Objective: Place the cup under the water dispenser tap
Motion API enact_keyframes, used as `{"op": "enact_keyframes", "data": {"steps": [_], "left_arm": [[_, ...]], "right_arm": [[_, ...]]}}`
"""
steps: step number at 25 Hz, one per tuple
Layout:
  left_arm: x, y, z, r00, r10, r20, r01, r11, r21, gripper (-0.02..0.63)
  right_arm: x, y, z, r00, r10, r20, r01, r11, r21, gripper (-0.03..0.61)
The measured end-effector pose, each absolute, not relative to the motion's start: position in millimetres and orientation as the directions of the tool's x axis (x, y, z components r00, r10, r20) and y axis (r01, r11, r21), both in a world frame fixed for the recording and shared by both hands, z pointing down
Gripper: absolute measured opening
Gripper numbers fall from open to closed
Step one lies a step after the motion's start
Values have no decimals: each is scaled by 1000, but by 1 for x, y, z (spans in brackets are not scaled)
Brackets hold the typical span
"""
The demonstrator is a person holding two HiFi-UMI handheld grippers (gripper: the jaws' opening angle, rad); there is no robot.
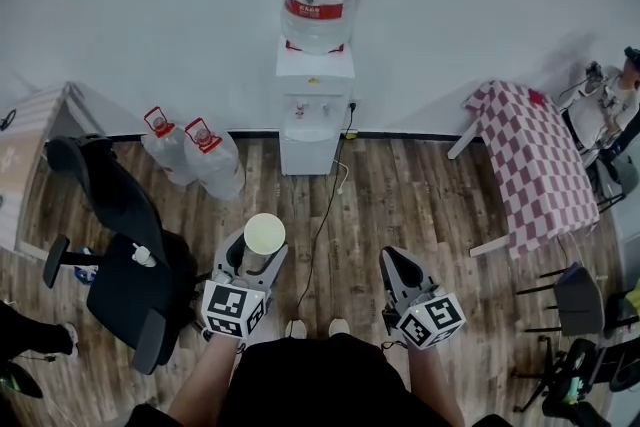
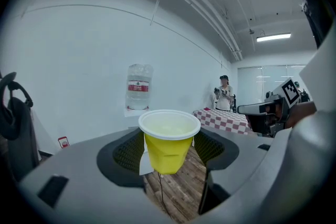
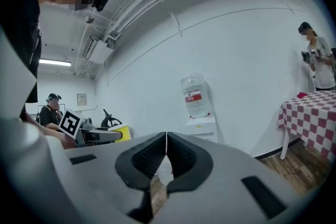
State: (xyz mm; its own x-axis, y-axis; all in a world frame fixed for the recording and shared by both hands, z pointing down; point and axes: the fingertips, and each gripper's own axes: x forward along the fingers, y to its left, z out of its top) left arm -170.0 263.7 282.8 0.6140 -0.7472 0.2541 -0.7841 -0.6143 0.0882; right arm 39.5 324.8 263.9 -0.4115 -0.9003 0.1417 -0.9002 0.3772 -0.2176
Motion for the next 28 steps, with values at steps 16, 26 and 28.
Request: {"op": "enact_keyframes", "data": {"steps": [16,26,28], "left_arm": [[-201,258,289,615,-747,251,-785,-612,102,304],[-188,244,297,599,-750,279,-795,-599,95,305],[-181,236,299,595,-751,287,-797,-596,92,304]], "right_arm": [[20,329,271,-383,-908,169,-914,345,-215,21],[32,310,284,-403,-898,179,-901,355,-249,21],[38,300,287,-411,-894,180,-897,361,-255,21]]}}
